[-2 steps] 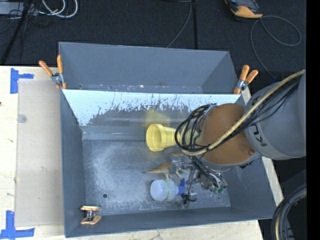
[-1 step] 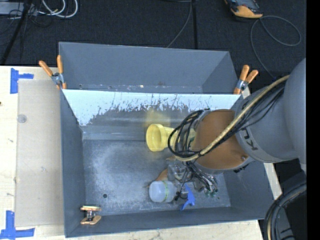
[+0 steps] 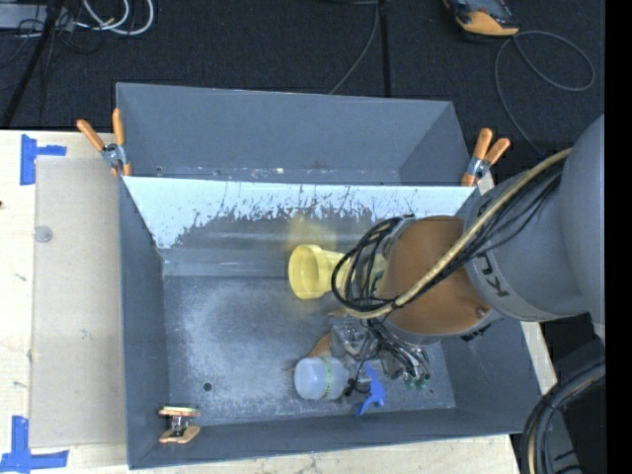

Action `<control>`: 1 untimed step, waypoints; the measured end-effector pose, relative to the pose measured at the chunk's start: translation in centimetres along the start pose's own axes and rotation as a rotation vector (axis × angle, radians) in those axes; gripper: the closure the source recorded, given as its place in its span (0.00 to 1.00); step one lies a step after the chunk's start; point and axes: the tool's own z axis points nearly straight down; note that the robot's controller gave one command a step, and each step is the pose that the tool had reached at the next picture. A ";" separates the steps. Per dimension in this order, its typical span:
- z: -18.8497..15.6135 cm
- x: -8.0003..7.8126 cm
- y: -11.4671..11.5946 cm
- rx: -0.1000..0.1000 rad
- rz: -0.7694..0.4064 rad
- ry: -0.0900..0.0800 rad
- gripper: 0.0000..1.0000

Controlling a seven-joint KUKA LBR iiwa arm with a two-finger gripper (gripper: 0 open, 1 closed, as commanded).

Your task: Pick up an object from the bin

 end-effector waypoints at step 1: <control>-0.2 0.0 0.0 0.000 0.000 0.001 1.00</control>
Offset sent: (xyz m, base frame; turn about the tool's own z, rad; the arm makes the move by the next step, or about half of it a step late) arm 0.0000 -0.0003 0.0046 0.0000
